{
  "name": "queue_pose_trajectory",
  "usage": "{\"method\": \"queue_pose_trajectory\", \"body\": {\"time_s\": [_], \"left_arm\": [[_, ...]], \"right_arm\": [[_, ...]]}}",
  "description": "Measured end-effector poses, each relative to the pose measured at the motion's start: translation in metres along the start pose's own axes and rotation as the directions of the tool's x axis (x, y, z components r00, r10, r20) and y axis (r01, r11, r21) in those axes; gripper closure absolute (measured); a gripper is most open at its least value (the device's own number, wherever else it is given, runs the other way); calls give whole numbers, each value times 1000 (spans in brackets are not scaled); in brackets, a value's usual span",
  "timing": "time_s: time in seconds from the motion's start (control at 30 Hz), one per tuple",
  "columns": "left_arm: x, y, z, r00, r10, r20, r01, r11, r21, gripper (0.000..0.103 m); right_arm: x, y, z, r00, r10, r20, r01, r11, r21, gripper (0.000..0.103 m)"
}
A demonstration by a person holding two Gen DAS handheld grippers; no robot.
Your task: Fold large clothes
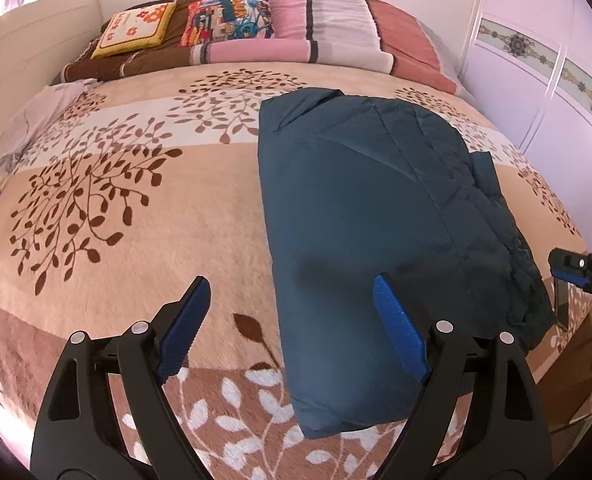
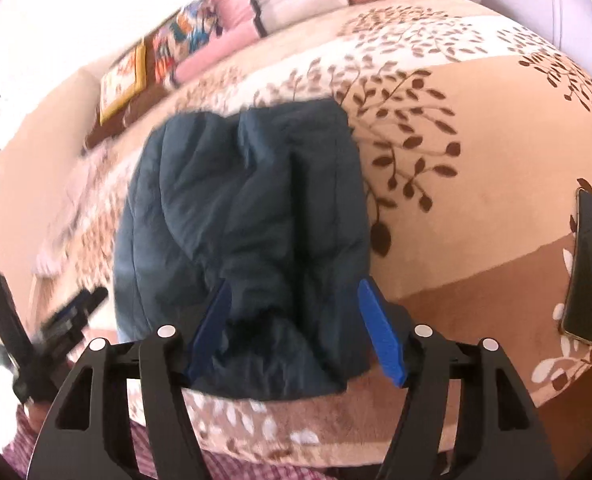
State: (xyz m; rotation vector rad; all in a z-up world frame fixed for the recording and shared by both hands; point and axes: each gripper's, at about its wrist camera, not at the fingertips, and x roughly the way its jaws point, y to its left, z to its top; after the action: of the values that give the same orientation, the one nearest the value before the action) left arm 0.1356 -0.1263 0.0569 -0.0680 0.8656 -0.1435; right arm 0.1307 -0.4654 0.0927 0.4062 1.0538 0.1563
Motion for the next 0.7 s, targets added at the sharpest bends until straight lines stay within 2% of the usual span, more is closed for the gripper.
{"method": "queue_pose_trajectory", "body": {"time_s": [0.1, 0.17, 0.23, 0.3, 0.47, 0.57, 0.63, 0.7], "left_arm": [[3, 6, 3, 998, -58, -10, 57, 998, -20, 17], [6, 13, 8, 992, -122, -23, 120, 992, -48, 14], [11, 21, 13, 981, -190, -36, 187, 979, -78, 12], [17, 25, 16, 975, -218, -41, 213, 972, -99, 11], [50, 29, 18, 945, -309, -110, 287, 942, -174, 10], [65, 29, 14, 922, -363, -135, 329, 918, -220, 7], [73, 30, 13, 897, -417, -145, 373, 891, -260, 6], [81, 30, 12, 869, -470, -158, 412, 862, -296, 5]], "right_arm": [[8, -7, 10, 999, 34, -22, -33, 999, 34, 30], [16, -13, 15, 998, 43, -38, -41, 997, 60, 29], [26, -20, 21, 997, 54, -60, -48, 994, 96, 27], [33, -24, 23, 995, 64, -73, -55, 991, 121, 26], [60, -28, 29, 990, 78, -119, -61, 989, 138, 20], [76, -31, 28, 984, 99, -147, -76, 985, 156, 17], [87, -37, 28, 976, 140, -167, -107, 975, 193, 16], [96, -43, 26, 971, 156, -180, -116, 970, 213, 8]]}}
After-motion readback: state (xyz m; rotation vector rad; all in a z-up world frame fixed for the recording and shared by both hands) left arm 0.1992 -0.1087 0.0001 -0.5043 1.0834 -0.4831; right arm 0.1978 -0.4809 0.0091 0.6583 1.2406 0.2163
